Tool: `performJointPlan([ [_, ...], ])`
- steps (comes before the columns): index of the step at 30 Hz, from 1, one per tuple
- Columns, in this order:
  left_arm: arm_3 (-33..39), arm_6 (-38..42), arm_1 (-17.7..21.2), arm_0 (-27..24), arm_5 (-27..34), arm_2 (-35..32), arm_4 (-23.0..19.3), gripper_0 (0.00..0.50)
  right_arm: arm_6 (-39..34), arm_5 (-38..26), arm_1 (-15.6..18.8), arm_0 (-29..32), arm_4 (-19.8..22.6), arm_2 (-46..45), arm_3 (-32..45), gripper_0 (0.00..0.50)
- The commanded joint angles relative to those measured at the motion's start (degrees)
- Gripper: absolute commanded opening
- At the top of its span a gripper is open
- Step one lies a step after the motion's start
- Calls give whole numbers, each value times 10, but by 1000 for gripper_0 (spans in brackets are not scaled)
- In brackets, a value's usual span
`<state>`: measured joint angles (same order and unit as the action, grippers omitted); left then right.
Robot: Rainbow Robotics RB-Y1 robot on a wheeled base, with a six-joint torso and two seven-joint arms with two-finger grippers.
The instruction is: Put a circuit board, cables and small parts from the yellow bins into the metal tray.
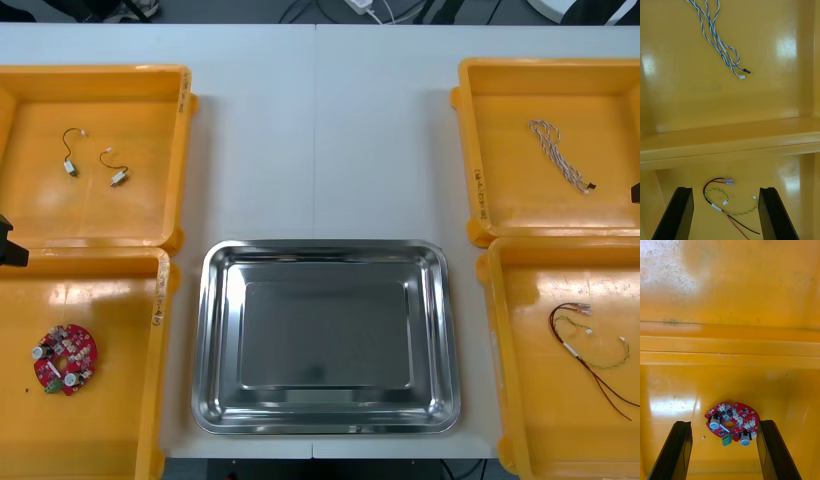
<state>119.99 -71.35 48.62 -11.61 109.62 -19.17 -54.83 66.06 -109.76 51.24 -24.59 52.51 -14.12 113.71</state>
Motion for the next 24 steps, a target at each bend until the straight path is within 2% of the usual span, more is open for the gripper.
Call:
performJointPlan([
  [1, 3, -35, -2, 10, 4, -18, 1, 500, -16, -2, 26, 0, 4, -20, 13, 500],
  [24, 3, -35, -2, 10, 4, -18, 1, 500, -16, -2, 26, 0, 4, -20, 13, 500],
])
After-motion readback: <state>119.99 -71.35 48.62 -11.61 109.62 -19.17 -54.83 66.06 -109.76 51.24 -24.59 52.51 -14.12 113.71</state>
